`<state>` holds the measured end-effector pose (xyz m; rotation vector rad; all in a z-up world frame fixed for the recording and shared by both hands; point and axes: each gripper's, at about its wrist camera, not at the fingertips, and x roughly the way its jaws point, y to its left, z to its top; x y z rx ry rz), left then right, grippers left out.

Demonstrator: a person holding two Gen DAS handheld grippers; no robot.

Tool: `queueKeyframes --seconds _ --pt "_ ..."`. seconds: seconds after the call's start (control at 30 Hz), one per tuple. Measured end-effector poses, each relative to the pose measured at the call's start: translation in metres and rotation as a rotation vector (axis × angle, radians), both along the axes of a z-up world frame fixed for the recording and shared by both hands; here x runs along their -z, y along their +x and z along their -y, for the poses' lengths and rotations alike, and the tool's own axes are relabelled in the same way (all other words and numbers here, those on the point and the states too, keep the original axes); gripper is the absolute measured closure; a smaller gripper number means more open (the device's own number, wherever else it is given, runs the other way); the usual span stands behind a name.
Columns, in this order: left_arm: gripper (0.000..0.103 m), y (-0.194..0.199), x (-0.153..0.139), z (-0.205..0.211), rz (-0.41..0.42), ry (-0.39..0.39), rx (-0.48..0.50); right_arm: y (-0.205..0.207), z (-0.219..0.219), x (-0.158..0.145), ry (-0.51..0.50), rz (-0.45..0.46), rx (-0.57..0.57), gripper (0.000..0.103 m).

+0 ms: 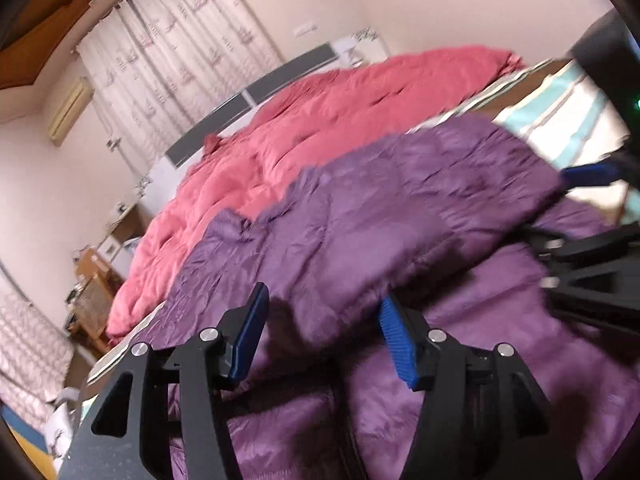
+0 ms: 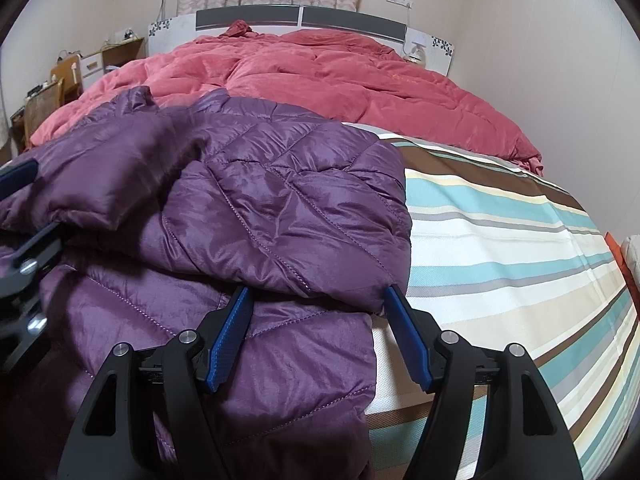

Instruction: Fold large clothes

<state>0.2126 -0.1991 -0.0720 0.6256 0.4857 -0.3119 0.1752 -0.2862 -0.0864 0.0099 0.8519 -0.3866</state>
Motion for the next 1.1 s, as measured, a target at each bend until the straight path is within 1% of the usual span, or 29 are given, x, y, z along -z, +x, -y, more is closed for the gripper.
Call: queueKeyframes --seconds 0.1,0.17,0.2,0.3,0.33,0.37,0.4,0.43,0.5,0.53,0.6,0.63,0.67,0.7,0.73,0.8,0.87,0.9,0.93,0.97,1.07,1.1 --pt "0.047 -0.016 -0.012 -0.019 -0.016 -0.066 0.000 -0.002 0.001 -0.003 0.012 0.013 0.003 0.036" --pt "0.047 -0.014 -0.018 -0.041 -0.045 -0.123 -0.031 -0.005 0.000 -0.008 0.021 0.034 -0.004 0.036" --pt "0.047 -0.011 -0.021 -0.055 -0.056 -0.154 -0.063 -0.007 0.000 -0.013 0.041 0.052 -0.014 0.036" --pt "0.047 0.006 -0.027 -0.107 -0.102 -0.292 -0.211 -0.008 0.000 -0.030 0.131 0.100 -0.031 0.036" --pt "0.047 0.012 -0.026 -0.127 -0.115 -0.336 -0.267 -0.007 -0.001 -0.035 0.144 0.113 -0.037 0.036" --pt "0.047 0.020 -0.025 -0.148 -0.125 -0.384 -0.346 -0.003 -0.005 -0.041 0.160 0.131 -0.046 0.036" --pt "0.048 0.026 -0.024 -0.164 -0.134 -0.414 -0.407 -0.001 -0.006 -0.044 0.172 0.139 -0.051 0.036" --pt "0.048 0.033 -0.021 -0.182 -0.145 -0.444 -0.481 0.004 -0.010 -0.047 0.206 0.149 -0.063 0.036" --pt "0.049 0.039 -0.014 -0.201 -0.150 -0.458 -0.555 0.015 -0.019 -0.050 0.250 0.154 -0.088 0.036" --pt "0.049 0.043 -0.013 -0.208 -0.155 -0.459 -0.576 0.020 -0.024 -0.050 0.253 0.148 -0.101 0.036" --pt "0.048 0.045 -0.008 -0.218 -0.158 -0.448 -0.596 0.030 -0.034 -0.047 0.265 0.133 -0.132 0.036" --pt "0.048 0.046 -0.005 -0.219 -0.164 -0.437 -0.590 0.036 -0.039 -0.043 0.286 0.118 -0.146 0.039" --pt "0.048 0.050 -0.001 -0.217 -0.180 -0.418 -0.578 0.043 -0.043 -0.039 0.314 0.101 -0.156 0.056" --pt "0.048 0.053 0.003 -0.216 -0.208 -0.404 -0.608 0.050 -0.046 -0.033 0.328 0.073 -0.164 0.065" --pt "0.046 0.056 0.008 -0.215 -0.230 -0.389 -0.604 0.054 -0.048 -0.031 0.328 0.053 -0.167 0.072" --pt "0.045 0.066 0.011 -0.214 -0.257 -0.381 -0.606 0.062 -0.055 -0.027 0.291 0.036 -0.167 0.073" --pt "0.043 0.071 0.018 -0.216 -0.287 -0.378 -0.615 0.068 -0.059 -0.024 0.226 0.021 -0.159 0.073" --pt "0.043 0.073 0.022 -0.217 -0.301 -0.379 -0.623 0.070 -0.058 -0.019 0.222 0.007 -0.158 0.073" --pt "0.042 0.077 0.024 -0.218 -0.309 -0.380 -0.626 0.072 -0.055 -0.011 0.238 -0.006 -0.153 0.073" --pt "0.042 0.077 0.024 -0.218 -0.308 -0.375 -0.626 0.070 -0.051 -0.008 0.259 0.001 -0.148 0.073" --pt "0.042 0.074 0.016 -0.219 -0.289 -0.386 -0.616 0.064 -0.047 -0.016 0.280 0.015 -0.152 0.073" --pt "0.039 0.072 0.012 -0.220 -0.275 -0.388 -0.616 0.061 -0.045 -0.022 0.292 0.029 -0.152 0.073"
